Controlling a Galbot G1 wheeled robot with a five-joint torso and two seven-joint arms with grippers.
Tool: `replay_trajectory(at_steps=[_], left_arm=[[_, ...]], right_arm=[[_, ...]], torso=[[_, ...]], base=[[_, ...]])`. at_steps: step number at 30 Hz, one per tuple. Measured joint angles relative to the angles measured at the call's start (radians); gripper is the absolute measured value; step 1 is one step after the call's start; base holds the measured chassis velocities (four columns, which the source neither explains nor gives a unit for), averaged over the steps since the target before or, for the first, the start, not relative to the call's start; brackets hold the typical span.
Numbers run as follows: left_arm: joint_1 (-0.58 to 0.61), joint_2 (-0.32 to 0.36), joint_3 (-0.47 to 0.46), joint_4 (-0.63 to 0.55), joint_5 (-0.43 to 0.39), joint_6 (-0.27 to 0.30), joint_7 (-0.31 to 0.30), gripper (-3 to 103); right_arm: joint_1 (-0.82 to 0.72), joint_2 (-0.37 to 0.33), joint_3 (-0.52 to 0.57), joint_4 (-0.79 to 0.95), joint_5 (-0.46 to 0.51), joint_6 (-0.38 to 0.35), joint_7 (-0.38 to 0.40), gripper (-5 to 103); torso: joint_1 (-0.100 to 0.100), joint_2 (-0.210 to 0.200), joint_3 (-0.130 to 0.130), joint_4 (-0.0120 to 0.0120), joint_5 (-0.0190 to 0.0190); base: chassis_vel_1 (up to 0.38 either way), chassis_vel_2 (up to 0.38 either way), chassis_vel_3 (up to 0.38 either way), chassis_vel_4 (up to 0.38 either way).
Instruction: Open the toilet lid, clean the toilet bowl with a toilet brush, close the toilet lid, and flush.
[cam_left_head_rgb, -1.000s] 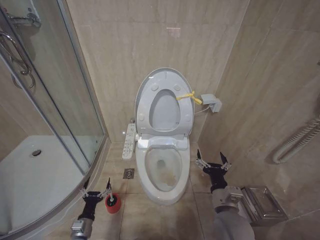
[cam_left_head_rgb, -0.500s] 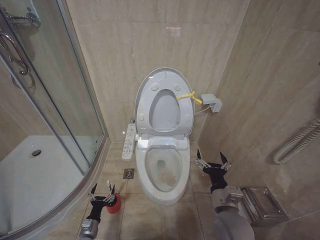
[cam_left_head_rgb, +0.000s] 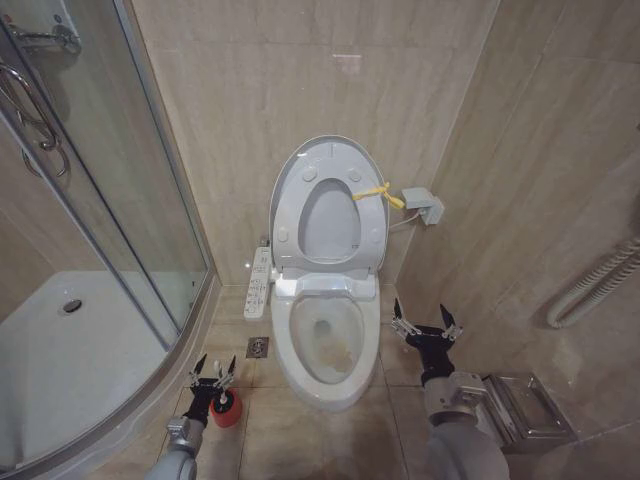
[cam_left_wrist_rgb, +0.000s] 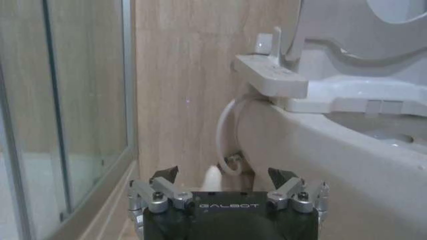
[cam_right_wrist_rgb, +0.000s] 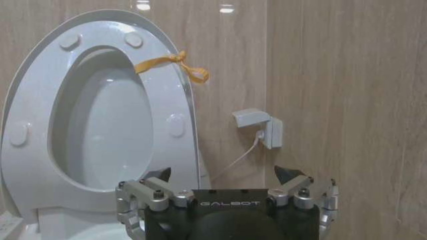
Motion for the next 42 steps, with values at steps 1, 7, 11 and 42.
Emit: replay_trajectory(at_steps=[1, 7, 11, 42], left_arm=[[0.001, -0.002, 0.0, 0.006, 0.0, 0.0, 0.004, 93], [-0.013, -0.007, -0.007, 0.062, 0.005, 0.0, 0.022, 93], [-0.04, -0.01, -0.016, 0.119, 0.01, -0.005, 0.039, 95], [-0.098, -0.01, -0.065, 0.238, 0.051, -0.048, 0.164, 31]], right_arm=[[0.0, 0.0, 0.0, 0.0, 0.0, 0.0, 0.0, 100], [0.0, 0.0, 0.0, 0.0, 0.0, 0.0, 0.0, 100], [0.0, 0.0, 0.0, 0.0, 0.0, 0.0, 0.0, 100], [0.0, 0.0, 0.0, 0.0, 0.0, 0.0, 0.0, 100]], torso=[[0.0, 0.0, 0.0, 0.0, 0.0], [0.0, 0.0, 0.0, 0.0002, 0.0], [0.0, 0.0, 0.0, 0.0, 0.0], [0.0, 0.0, 0.0, 0.0, 0.0]], base=[[0.0, 0.0, 0.0, 0.0], [0.0, 0.0, 0.0, 0.0], [0.0, 0.0, 0.0, 0.0], [0.0, 0.0, 0.0, 0.0]])
